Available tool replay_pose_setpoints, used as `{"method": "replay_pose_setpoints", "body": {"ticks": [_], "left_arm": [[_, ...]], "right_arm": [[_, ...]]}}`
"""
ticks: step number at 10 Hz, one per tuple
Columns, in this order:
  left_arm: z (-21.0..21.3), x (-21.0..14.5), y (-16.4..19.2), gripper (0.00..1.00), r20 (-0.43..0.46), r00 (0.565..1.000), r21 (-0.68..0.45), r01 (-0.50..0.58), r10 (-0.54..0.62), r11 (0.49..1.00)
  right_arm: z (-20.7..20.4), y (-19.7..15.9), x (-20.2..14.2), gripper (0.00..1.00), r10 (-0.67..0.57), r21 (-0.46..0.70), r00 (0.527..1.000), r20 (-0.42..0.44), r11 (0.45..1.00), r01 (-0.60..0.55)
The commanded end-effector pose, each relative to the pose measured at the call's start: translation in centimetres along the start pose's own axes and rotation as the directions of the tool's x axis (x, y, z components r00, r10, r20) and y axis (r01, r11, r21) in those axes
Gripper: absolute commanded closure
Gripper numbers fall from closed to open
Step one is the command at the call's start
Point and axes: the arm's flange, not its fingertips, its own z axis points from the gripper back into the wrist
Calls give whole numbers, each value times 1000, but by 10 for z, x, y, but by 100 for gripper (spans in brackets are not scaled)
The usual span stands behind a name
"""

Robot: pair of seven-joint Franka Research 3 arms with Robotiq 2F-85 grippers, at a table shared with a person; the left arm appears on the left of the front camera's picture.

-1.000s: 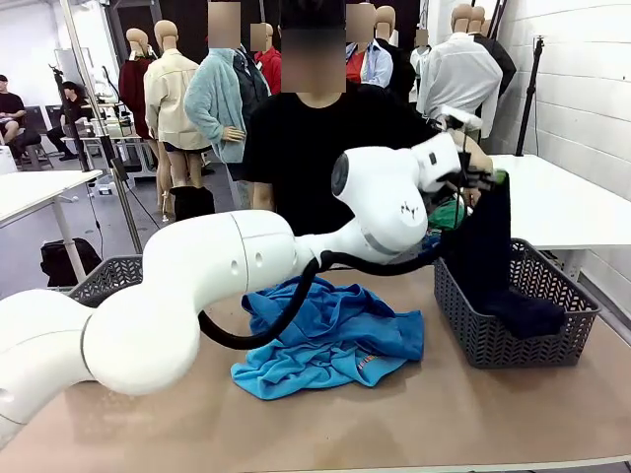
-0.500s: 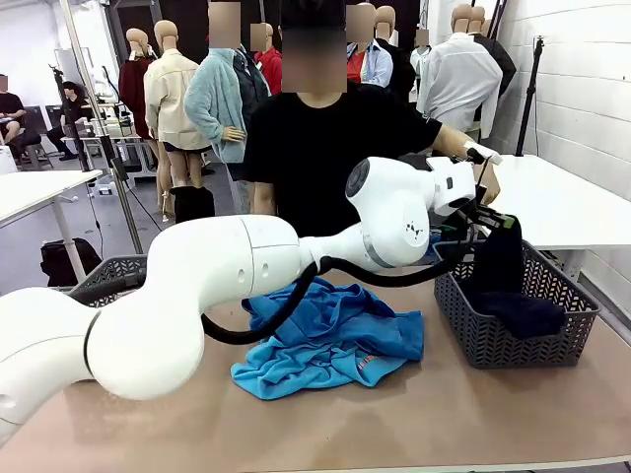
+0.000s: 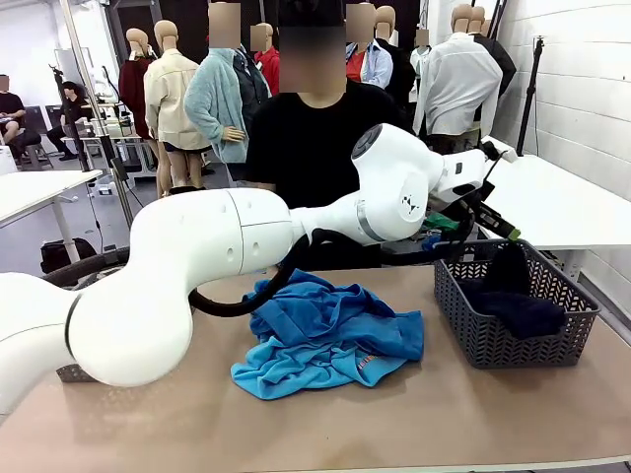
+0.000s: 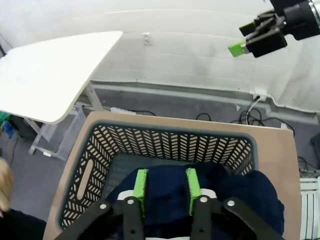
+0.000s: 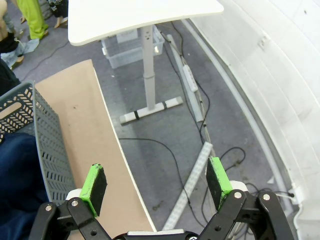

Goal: Sort the tops and bottoms.
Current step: Sort the clothes according to human instructions, then lift clothes from the center of the table with your right hand.

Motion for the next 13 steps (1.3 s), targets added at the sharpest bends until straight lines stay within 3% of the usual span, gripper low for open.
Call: {"method": "replay_pose_setpoints", "body": {"ticks": [1,3,6,9,12,13], "left_arm": [[13,5,-5,0,-63,997,14,37,-36,999],[38,17,-5,0,-106,992,-5,72,-72,997],[105,21,-3,0,-143,983,136,131,-111,982],[193,-9,-23,0,-265,964,300,75,8,951],[270,-42,-36,0,-419,889,438,18,187,899],[278,-46,-38,0,-421,887,389,-12,189,921]], "right_arm": [[1,0,0,0,3,3,1000,-9,1000,-3],[1,0,0,0,3,3,1000,-9,1000,-3],[1,0,0,0,3,3,1000,-9,1000,-3],[1,0,0,0,3,3,1000,-9,1000,-3],[1,0,0,0,3,3,1000,-9,1000,-3],[1,0,0,0,3,3,1000,-9,1000,-3]]}}
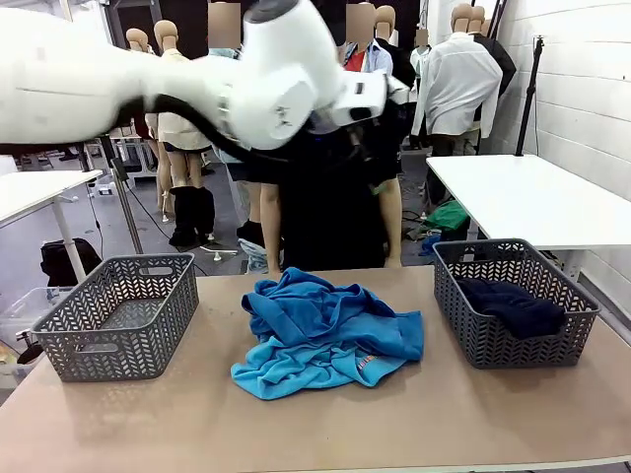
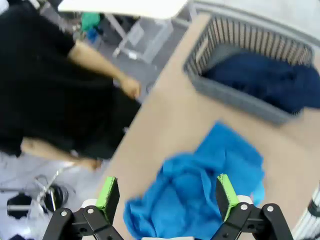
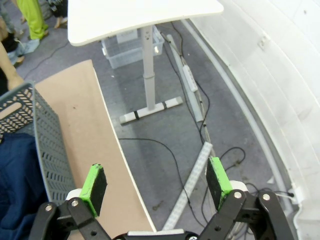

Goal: Sort the tops and bottoms.
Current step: Lift clothes from the center of the table with your right hand.

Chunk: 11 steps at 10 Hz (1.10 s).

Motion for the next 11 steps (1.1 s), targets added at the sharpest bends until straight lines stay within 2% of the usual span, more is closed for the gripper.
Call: {"method": "replay_pose_setpoints", "body": {"ticks": [1,7,9,11], "left_arm": [[-21,34,7,0,59,998,-6,18,-18,1000],[-25,30,5,0,56,998,-28,-1,2,1000],[16,-13,57,0,43,993,153,-111,106,982],[49,-72,96,0,27,977,350,-209,213,913]], "right_arm": [[1,0,0,0,3,3,1000,-9,1000,-3],[1,0,0,0,3,3,1000,-9,1000,-3],[1,0,0,0,3,3,1000,-9,1000,-3],[1,0,0,0,3,3,1000,-9,1000,-3]]}}
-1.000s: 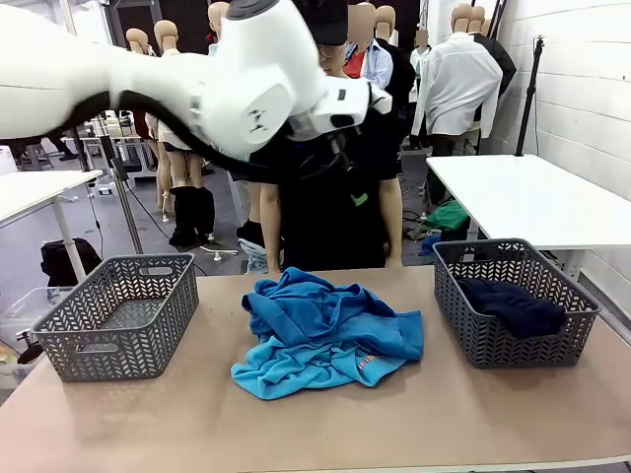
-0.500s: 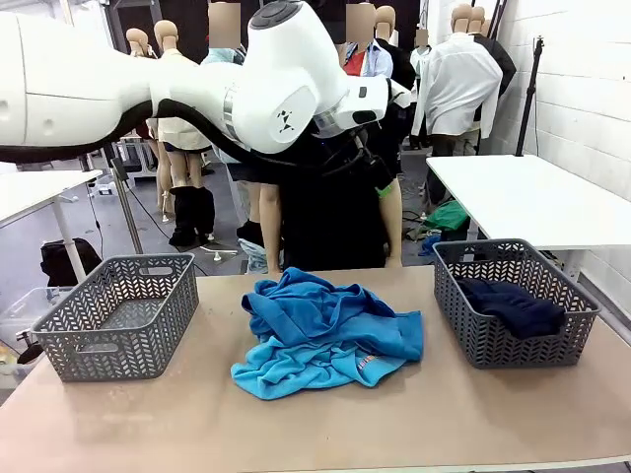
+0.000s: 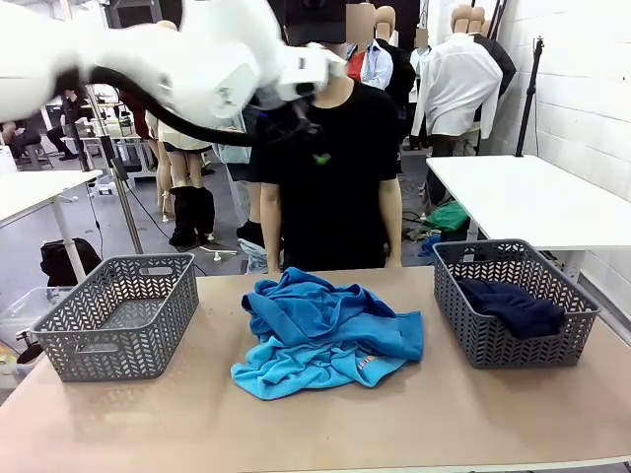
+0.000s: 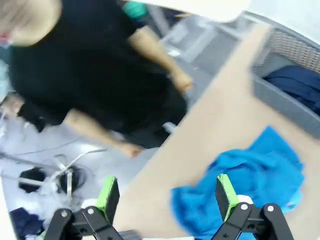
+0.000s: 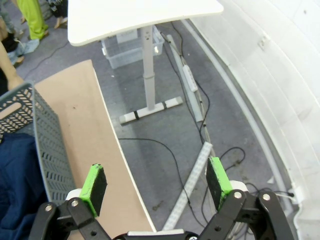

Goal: Sort the tops and bottoms.
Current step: Lift clothes from the center of the table with your right hand.

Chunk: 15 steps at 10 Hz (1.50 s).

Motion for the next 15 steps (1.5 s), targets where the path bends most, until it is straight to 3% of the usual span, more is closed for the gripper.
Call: {"method": "replay_pose_setpoints", "body": {"ticks": [1,3,5,7,8,9,12,15], "left_arm": [[27,-84,21,0,-63,978,233,-177,197,956],[56,-152,58,0,-88,931,360,-301,353,883],[96,-225,84,0,-14,809,454,-519,588,724],[121,-271,102,0,98,725,486,-633,682,603],[125,-278,111,0,157,699,468,-675,698,571],[117,-262,106,0,1,752,476,-580,659,661],[117,-262,106,0,1,752,476,-580,659,661],[117,-262,106,0,1,752,476,-580,659,661]], "right_arm": [[1,0,0,0,4,4,1000,-9,1000,-4],[1,0,0,0,4,4,1000,-9,1000,-4],[1,0,0,0,4,4,1000,-9,1000,-4],[1,0,0,0,4,4,1000,-9,1000,-4],[1,0,0,0,4,4,1000,-9,1000,-4],[1,0,0,0,4,4,1000,-9,1000,-4],[0,0,0,0,1,0,1000,0,1000,-1],[63,26,42,0,106,5,982,154,994,-108]]}}
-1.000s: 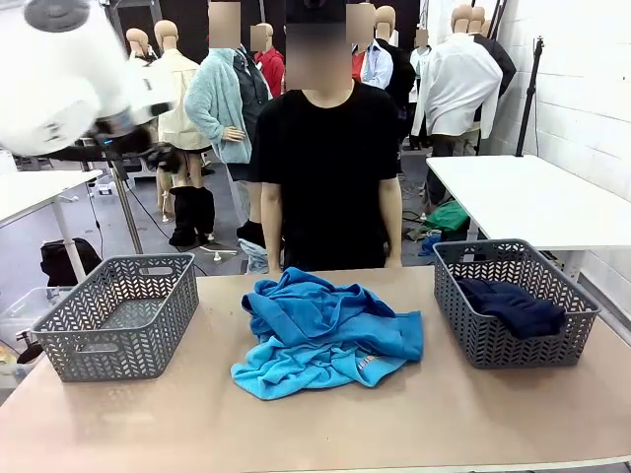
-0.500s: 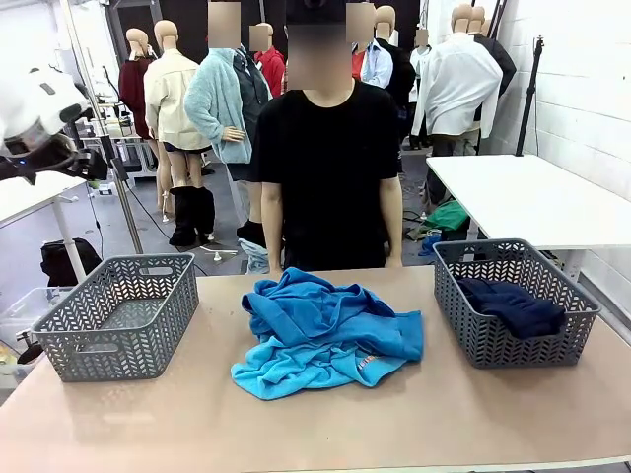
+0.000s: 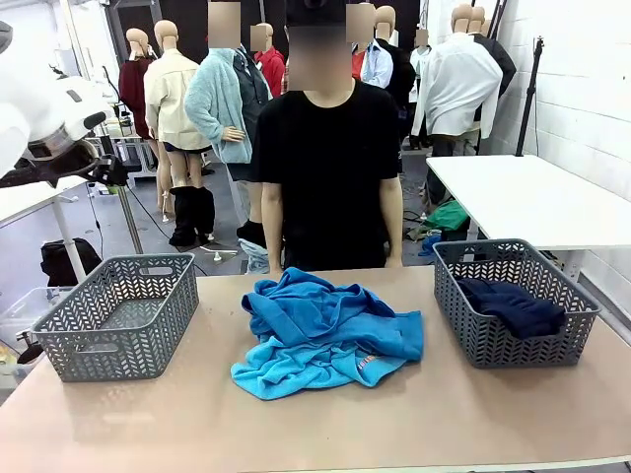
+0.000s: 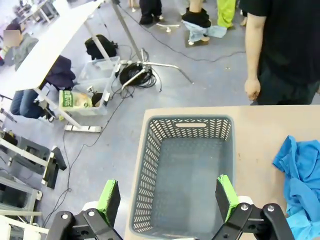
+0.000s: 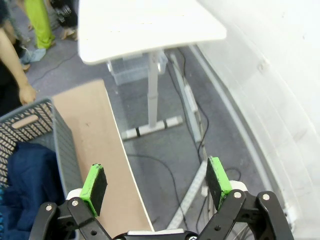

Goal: Sort the tops and bottoms.
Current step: Lift clothes from the center of the table with your right hand.

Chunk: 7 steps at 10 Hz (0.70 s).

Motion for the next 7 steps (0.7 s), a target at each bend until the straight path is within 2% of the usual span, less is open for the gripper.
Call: {"method": "replay_pose_setpoints", "body": {"ticks": [1,2,3,4,5,6,7], "left_arm": [[1,5,5,0,-11,1000,8,3,-3,1000],[1,5,5,0,-11,1000,8,3,-3,1000],[1,5,5,0,-11,1000,8,3,-3,1000],[1,5,5,0,-11,1000,8,3,-3,1000],[1,5,5,0,-11,1000,8,3,-3,1000],[1,5,5,0,-11,1000,8,3,-3,1000],[1,5,5,0,-11,1000,8,3,-3,1000]], "right_arm": [[53,30,35,0,110,35,987,117,993,-115],[82,60,55,0,196,119,961,197,968,-222],[123,104,74,0,300,152,907,294,923,-354],[161,145,84,0,404,186,830,384,847,-498],[193,185,91,0,470,230,755,458,757,-611],[217,230,92,0,538,287,678,501,636,-717],[225,265,90,0,597,346,622,507,520,-781]]}}
